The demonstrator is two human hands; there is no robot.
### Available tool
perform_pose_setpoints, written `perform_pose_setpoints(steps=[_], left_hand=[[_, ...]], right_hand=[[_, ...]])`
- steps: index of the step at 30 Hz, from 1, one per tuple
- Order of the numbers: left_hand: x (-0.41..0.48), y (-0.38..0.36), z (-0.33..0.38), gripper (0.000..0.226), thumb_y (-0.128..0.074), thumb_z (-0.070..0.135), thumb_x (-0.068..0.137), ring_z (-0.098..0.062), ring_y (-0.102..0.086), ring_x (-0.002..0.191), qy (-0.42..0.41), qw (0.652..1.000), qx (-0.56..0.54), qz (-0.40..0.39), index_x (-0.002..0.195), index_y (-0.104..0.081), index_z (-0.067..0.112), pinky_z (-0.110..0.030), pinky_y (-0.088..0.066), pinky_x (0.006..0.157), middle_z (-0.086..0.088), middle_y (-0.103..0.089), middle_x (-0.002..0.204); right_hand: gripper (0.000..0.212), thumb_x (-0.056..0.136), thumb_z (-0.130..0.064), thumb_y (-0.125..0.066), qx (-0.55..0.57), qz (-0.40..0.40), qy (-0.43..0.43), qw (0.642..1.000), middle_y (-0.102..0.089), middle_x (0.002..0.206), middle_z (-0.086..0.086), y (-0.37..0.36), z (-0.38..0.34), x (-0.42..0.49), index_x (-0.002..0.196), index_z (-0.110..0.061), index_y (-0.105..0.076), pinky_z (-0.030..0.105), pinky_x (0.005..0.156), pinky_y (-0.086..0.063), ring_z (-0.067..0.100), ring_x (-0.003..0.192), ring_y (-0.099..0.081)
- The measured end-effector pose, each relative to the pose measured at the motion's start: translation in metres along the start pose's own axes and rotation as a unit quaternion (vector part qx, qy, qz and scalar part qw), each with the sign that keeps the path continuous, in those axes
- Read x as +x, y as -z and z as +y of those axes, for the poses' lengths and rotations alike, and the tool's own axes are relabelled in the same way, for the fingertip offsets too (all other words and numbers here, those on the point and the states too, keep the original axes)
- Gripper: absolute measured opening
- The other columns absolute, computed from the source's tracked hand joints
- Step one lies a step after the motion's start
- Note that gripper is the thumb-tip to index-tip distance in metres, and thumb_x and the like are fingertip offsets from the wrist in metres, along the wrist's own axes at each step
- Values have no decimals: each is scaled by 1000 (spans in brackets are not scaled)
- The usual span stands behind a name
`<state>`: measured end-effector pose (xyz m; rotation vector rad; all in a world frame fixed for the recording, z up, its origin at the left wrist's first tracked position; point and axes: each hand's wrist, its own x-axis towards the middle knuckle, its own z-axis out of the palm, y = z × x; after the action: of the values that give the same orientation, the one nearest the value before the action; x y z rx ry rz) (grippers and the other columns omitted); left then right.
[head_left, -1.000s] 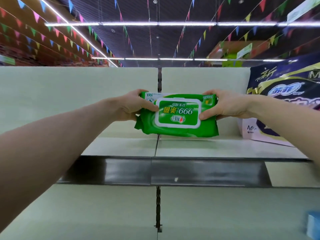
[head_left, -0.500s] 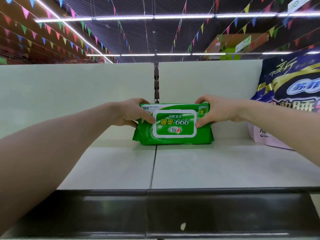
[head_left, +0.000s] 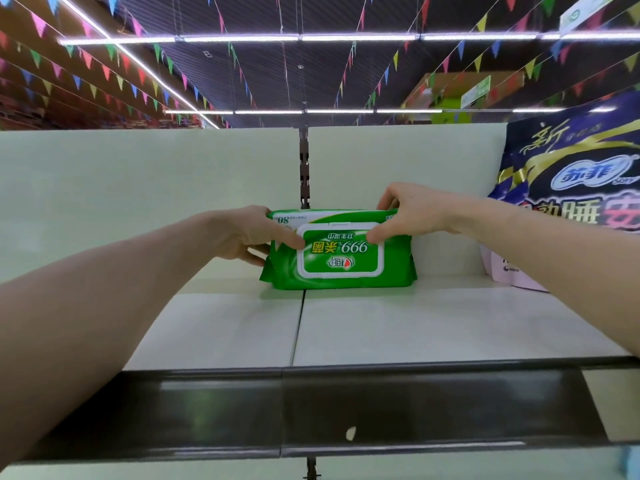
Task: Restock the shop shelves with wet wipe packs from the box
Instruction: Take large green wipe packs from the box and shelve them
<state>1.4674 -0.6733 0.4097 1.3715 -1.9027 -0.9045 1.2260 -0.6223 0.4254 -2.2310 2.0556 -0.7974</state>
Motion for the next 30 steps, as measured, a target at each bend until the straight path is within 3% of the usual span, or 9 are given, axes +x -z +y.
perform_pose_setpoints(steps=[4, 9, 13, 15, 17, 20, 22, 24, 30], left_hand=[[-5, -1, 0, 69, -84, 18, 68, -24, -55, 112, -43, 999, 8, 24, 124, -43, 15, -49, -42, 102, -4, -59, 117], [-20, -6, 23, 70, -84, 14, 66, -23, -67, 94, -159, 986, -29, 36, 119, -38, 18, -43, -57, 83, -4, -61, 108], [-22, -9, 30, 69, -83, 10, 69, -18, -69, 85, -235, 969, -41, 66, 120, -38, 23, -33, -60, 67, -1, -60, 106], [-20, -3, 28, 78, -83, 12, 69, -20, -68, 90, -250, 963, -73, 71, 129, -35, 24, -34, -60, 71, -4, -57, 115], [-16, 3, 27, 99, -84, 19, 66, -25, -64, 103, -236, 960, -133, 73, 145, -23, 22, -42, -53, 89, -6, -54, 125], [-14, 3, 22, 125, -87, 36, 51, -27, -53, 122, -183, 964, -192, 24, 152, -14, 22, -51, -37, 104, -7, -53, 137], [-13, -5, 16, 114, -92, 39, 50, -25, -57, 119, -161, 971, -163, -65, 146, -34, 19, -51, -39, 104, -2, -60, 131], [-13, -11, 15, 82, -86, 35, 59, -23, -63, 113, -166, 970, -130, -118, 132, -52, 24, -50, -46, 101, 2, -67, 122], [-7, 7, 15, 59, -81, 15, 71, -24, -71, 93, -154, 984, -47, -78, 122, -55, 29, -43, -58, 82, -2, -72, 108]], right_hand=[[81, 65, -56, -78, -149, -5, 14, 989, -54, 119, -3, -1, -13, -2, 128, -23, -40, 39, 92, -48, 20, 102, -55], [81, 70, -32, -82, -19, -44, 96, 994, -62, 104, -7, -5, -45, -7, 135, -27, -34, 30, 68, -58, 13, 80, -68], [82, 68, -23, -84, 18, -17, 111, 993, -64, 107, -2, 2, -66, -4, 136, -22, -38, 29, 63, -59, 16, 78, -70], [80, 68, -22, -84, 69, 23, 107, 992, -64, 104, -1, 4, -66, -6, 134, -19, -39, 27, 60, -59, 16, 75, -70], [68, 69, -21, -83, 157, 53, 95, 982, -66, 99, 1, 9, -64, -8, 125, -18, -44, 32, 62, -60, 19, 74, -72], [46, 74, -17, -79, 373, 108, 69, 919, -72, 94, 7, 17, -63, -7, 113, -8, -57, 37, 66, -60, 20, 75, -73], [24, 78, -15, -76, 500, 137, 55, 853, -74, 90, 8, 18, -64, -9, 99, -9, -66, 35, 65, -60, 20, 75, -73], [17, 79, -17, -75, 553, 133, 37, 822, -75, 89, 8, 15, -62, -8, 93, -11, -68, 37, 67, -59, 22, 79, -73], [27, 84, -17, -69, 522, 80, -34, 849, -68, 90, 10, 20, -24, -12, 107, -13, -56, 38, 63, -59, 21, 69, -66]])
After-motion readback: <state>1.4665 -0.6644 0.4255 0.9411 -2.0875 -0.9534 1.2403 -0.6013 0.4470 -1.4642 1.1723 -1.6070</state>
